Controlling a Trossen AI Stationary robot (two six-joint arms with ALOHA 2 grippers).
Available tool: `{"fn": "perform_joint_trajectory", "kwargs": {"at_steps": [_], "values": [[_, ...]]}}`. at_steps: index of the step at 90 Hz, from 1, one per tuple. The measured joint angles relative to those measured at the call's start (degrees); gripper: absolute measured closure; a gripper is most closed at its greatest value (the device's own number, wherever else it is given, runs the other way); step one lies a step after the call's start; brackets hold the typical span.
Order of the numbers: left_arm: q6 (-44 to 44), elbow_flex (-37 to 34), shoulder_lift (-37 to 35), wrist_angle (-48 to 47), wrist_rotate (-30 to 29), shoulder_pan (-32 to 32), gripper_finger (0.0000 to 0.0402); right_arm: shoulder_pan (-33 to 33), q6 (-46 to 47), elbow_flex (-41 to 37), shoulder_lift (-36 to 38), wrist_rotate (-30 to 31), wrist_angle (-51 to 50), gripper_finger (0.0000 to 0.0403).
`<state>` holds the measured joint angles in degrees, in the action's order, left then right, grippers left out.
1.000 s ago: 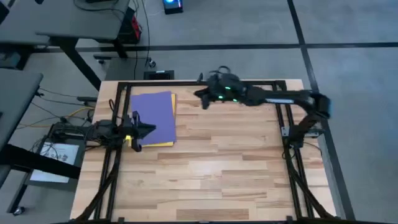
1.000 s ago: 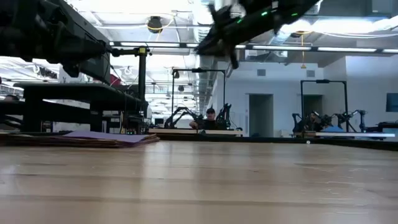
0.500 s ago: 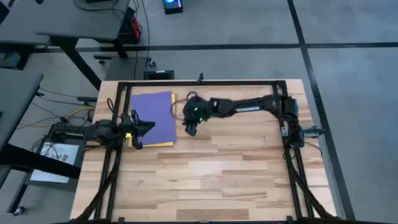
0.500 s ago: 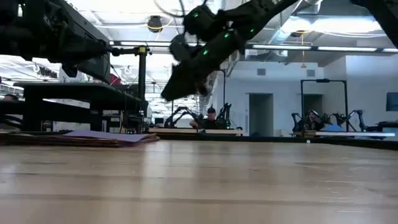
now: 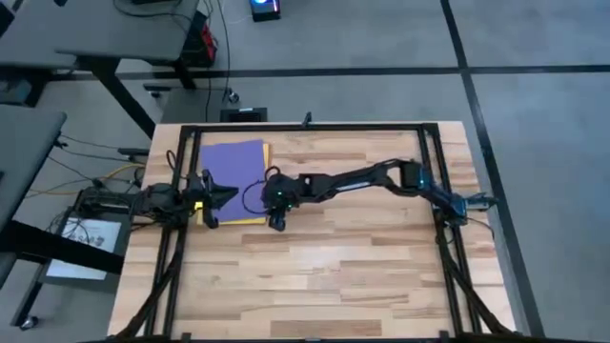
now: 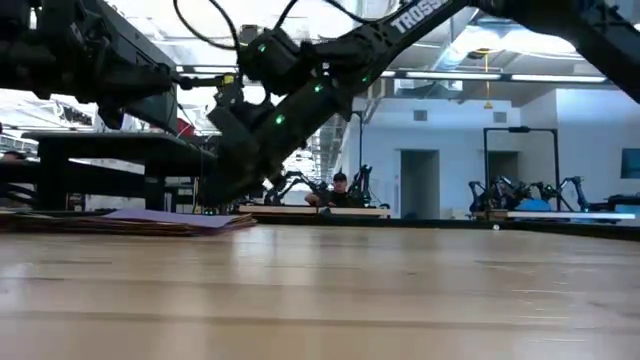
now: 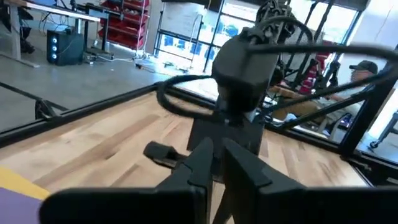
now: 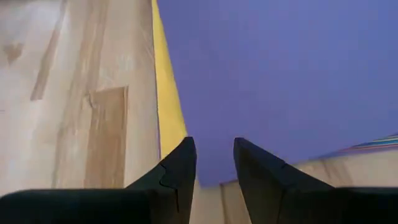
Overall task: Organize paper
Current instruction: Put the purple paper into the top right of the table
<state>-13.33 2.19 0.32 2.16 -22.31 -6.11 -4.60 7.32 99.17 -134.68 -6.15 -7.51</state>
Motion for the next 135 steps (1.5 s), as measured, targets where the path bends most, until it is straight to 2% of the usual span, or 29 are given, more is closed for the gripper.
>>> {"fn": "perform_joint_trajectory", "kwargs": {"at_steps": [8,16,26,36,46,52,58,69,86,109,122,135], "values": [[-0.4,0.1,0.1,-1.6,0.1,0.0,0.0384,0.0,0.0,0.2,-0.9,0.1,-0.3,0.0301],[-4.6,0.7,0.2,-3.2,-0.3,0.2,0.0384,-0.1,-0.7,0.4,-0.8,0.2,0.3,0.0301],[-7.6,7.2,3.8,-14.6,-1.7,1.8,0.0384,-0.2,-2.6,0.4,-0.5,0.2,-0.1,0.0301],[-8.7,17.8,11.7,-31.9,-1.7,3.6,0.0384,-0.4,-3.3,0.4,-0.5,0.2,-0.2,0.0301],[-19.0,26.8,21.2,-46.6,-1.2,5.1,0.0384,-0.6,-3.3,0.4,-0.5,0.2,-0.3,0.0301],[-24.0,30.3,27.1,-53.6,1.5,5.8,0.0384,-0.9,-3.3,0.4,-0.5,0.2,-0.3,0.0301],[-25.4,32.1,32.6,-57.7,4.8,6.2,0.0384,-1.2,-3.3,0.4,-0.5,0.2,-0.2,0.0301],[-23.4,33.1,41.9,-58.6,10.2,6.7,0.0384,-1.8,-3.3,0.4,-0.5,0.2,-0.2,0.0301],[-25.0,34.8,50.9,-59.7,11.4,7.3,0.0384,-2.0,-3.5,0.3,-0.5,0.2,0.9,0.0301],[-26.7,38.1,50.3,-59.9,11.5,7.5,0.0384,0.0,-5.7,6.0,-2.1,1.4,5.5,0.0301],[-27.5,38.1,49.6,-60.9,11.5,7.5,0.0384,0.6,-6.1,10.9,-8.1,3.3,-0.1,0.0301],[-27.6,38.1,49.7,-61.8,11.5,7.5,0.0384,0.3,-5.9,13.6,-8.5,3.3,-8.8,0.0301]]}}
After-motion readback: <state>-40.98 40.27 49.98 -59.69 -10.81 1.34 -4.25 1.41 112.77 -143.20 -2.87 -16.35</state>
